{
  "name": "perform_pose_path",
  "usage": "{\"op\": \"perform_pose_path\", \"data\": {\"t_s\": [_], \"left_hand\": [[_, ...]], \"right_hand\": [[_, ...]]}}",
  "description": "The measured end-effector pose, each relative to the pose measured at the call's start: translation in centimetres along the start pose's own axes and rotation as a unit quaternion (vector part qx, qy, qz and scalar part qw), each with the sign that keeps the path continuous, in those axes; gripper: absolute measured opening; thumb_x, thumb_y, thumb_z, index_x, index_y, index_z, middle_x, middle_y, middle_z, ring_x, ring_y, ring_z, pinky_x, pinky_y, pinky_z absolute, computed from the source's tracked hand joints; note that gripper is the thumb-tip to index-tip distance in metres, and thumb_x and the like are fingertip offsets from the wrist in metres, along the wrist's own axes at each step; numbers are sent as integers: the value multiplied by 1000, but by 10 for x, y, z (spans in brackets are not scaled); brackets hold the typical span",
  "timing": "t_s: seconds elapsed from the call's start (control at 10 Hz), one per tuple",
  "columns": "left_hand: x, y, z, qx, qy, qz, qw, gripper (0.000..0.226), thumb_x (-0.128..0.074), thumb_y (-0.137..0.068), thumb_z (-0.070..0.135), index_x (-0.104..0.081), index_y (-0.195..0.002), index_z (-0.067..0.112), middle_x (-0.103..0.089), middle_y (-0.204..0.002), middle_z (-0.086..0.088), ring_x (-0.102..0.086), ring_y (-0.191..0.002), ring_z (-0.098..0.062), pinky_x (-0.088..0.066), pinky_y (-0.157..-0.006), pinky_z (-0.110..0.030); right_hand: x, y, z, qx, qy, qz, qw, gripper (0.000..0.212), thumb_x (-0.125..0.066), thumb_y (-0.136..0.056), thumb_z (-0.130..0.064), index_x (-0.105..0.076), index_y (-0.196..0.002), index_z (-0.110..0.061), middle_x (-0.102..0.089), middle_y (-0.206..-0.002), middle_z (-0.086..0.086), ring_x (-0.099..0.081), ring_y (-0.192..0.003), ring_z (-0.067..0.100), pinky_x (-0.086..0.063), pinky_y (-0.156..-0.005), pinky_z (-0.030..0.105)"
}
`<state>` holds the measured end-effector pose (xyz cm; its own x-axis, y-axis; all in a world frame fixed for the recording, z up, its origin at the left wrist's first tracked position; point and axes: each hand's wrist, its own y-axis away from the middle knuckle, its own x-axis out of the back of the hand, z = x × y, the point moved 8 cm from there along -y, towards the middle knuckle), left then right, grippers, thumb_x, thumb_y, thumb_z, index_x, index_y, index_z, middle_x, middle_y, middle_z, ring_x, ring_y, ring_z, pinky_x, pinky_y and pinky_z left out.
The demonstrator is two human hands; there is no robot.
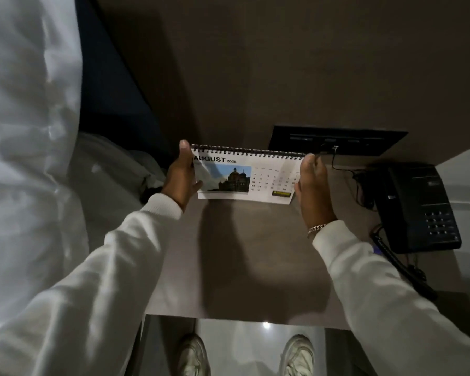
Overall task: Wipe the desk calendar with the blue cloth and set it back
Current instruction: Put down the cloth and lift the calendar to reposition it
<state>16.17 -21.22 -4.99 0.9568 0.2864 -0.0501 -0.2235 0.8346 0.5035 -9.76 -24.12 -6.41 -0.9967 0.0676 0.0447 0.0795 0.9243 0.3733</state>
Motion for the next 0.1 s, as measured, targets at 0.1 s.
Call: {"op": "perform_pose_path", "data": {"t_s": [0.1], "left_hand": [[5, 1, 1, 2, -11, -2, 1000, 75, -34, -89, 67, -42, -144, 17, -48, -147, 1, -44, -136, -17, -29, -113, -33]], "right_hand": [[10, 12, -20, 7, -12, 49, 999, 92, -53, -75, -80, -41, -136, -12, -68, -118, 0, -67, -102, 1, -53, -95, 39]]}}
